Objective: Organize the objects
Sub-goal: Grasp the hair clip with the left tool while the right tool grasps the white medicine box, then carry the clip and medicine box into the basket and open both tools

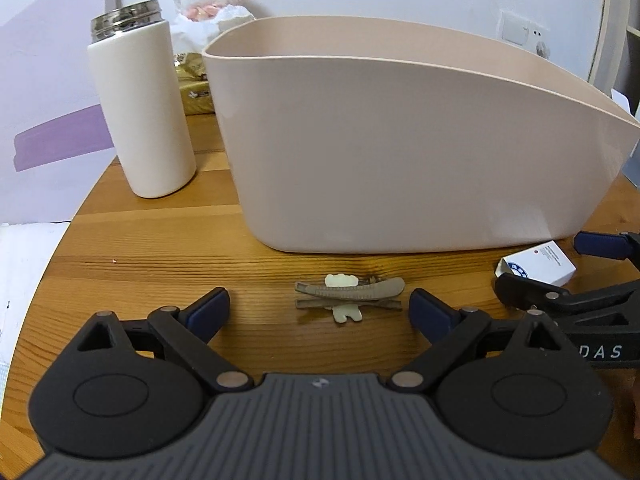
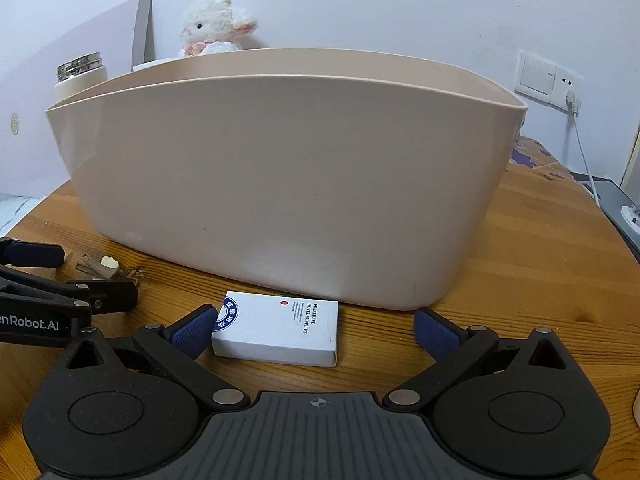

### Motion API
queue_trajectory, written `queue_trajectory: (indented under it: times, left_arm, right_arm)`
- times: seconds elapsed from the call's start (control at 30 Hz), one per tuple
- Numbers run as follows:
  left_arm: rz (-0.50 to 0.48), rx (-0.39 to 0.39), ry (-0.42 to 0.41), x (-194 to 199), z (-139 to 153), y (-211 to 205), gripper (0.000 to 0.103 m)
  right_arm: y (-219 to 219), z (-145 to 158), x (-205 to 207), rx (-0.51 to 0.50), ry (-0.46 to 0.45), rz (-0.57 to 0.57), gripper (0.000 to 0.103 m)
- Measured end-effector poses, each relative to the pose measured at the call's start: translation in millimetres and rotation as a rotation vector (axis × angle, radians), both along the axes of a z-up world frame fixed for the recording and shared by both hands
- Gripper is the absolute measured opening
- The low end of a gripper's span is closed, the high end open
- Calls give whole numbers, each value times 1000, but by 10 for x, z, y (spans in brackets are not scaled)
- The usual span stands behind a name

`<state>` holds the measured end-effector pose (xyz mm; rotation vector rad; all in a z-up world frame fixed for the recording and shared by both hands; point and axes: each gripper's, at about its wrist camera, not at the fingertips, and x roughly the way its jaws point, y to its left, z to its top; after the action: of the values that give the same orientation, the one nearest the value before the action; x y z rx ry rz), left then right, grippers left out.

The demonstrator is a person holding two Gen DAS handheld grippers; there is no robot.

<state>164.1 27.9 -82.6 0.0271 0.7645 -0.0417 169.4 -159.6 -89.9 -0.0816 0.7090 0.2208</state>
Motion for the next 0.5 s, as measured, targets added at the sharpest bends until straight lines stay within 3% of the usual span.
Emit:
queue_trajectory:
  times: [0.1,0.27,0.37,0.5]
  left_arm:
    - [3,-1,-14,-28,4,-39,90]
    - [-27,-9,-54,-91,22,-89,60]
    - [-22,3,-63,-109,11,-127,60]
    - [-1,-8,-59,-115,38,-116,59]
  right_arm:
    - [27,7,-24,-3,-6,-12,99]
    - [78,33,-145,-3,-34,19,73]
    - [130,52,-192,1,-44,32,61]
    - [121,86,-205,30,-21,23,57]
